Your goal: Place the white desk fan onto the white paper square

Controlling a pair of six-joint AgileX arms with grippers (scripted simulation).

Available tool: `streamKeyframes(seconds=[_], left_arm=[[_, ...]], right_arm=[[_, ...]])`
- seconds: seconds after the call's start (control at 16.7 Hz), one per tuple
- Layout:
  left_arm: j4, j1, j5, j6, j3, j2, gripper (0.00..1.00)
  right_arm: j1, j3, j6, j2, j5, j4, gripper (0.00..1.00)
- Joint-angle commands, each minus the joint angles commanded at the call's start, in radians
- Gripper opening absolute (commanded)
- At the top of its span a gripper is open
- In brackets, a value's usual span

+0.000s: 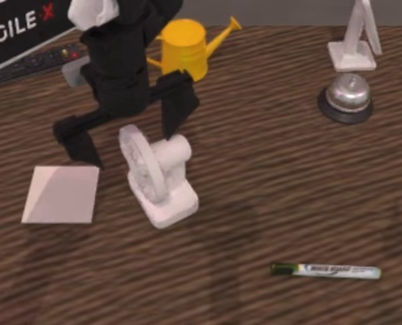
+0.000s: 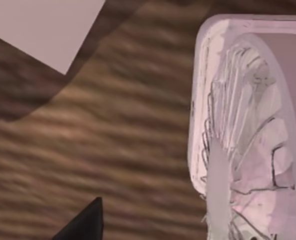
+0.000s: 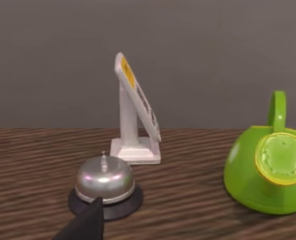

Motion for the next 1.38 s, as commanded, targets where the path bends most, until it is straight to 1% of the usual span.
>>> streamKeyframes(seconds=[0.06,0.84,0.9,1.38], left_arm=[[0.000,0.000,0.000,0.000,0.000,0.000,1.00],[0.000,0.000,0.000,0.000,0.000,0.000,0.02],[0.000,0.000,0.000,0.000,0.000,0.000,0.00],[0.000,0.001,0.000,0.001,0.001,-0.002,0.00]], right_arm=[[0.000,0.000,0.000,0.000,0.000,0.000,1.00],[0.000,0.000,0.000,0.000,0.000,0.000,1.00],[0.000,0.000,0.000,0.000,0.000,0.000,1.00],[0.000,0.000,0.000,0.000,0.000,0.000,1.00]])
